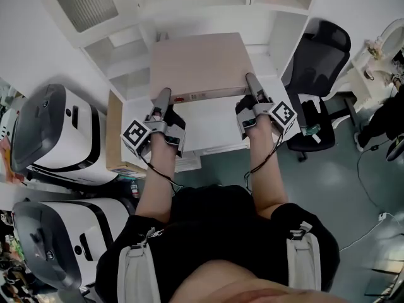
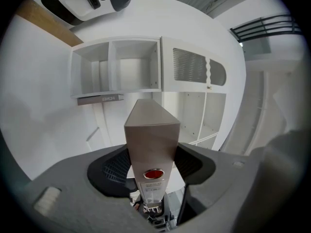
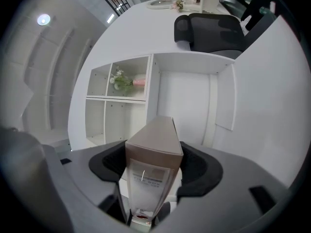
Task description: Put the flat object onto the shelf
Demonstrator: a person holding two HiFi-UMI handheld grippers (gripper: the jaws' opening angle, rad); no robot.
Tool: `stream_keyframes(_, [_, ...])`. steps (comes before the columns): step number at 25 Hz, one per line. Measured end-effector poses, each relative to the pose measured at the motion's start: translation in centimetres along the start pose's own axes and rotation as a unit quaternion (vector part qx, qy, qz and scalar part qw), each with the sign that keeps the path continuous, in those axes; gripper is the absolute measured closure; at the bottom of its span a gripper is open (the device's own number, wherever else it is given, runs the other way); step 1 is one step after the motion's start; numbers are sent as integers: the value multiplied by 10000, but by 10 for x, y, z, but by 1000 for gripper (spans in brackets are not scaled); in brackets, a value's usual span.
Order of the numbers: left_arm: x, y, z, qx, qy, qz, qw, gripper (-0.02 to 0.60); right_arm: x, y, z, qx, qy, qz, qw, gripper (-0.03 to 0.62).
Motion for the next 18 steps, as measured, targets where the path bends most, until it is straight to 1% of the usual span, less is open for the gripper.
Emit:
stream_keyframes(4, [-4, -12, 18, -44, -3, -1, 10000, 298, -3, 1, 18, 28, 32, -46, 10000, 290])
stream_keyframes(8, [-10, -23, 30, -60, 70, 22, 10000, 298, -2, 1, 31, 31, 49, -95, 9999, 290])
stream_keyframes(14, [-16, -30, 43, -172, 68, 23, 9998, 298, 2, 0, 42, 147, 11, -62, 9999, 290])
stream_keyframes(18, [-15, -35, 51, -171, 157, 31, 9997, 298, 0, -2, 50, 124, 7, -118, 9999, 290])
Point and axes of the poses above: the fingertips, and each gripper's own axes: z forward along the fingers, x to its right, y out of its underside, the point moved 7 cm from there along -z, backward along the fingers, and after that the axes turned 12 degrees about z, right-handed, at the moved point
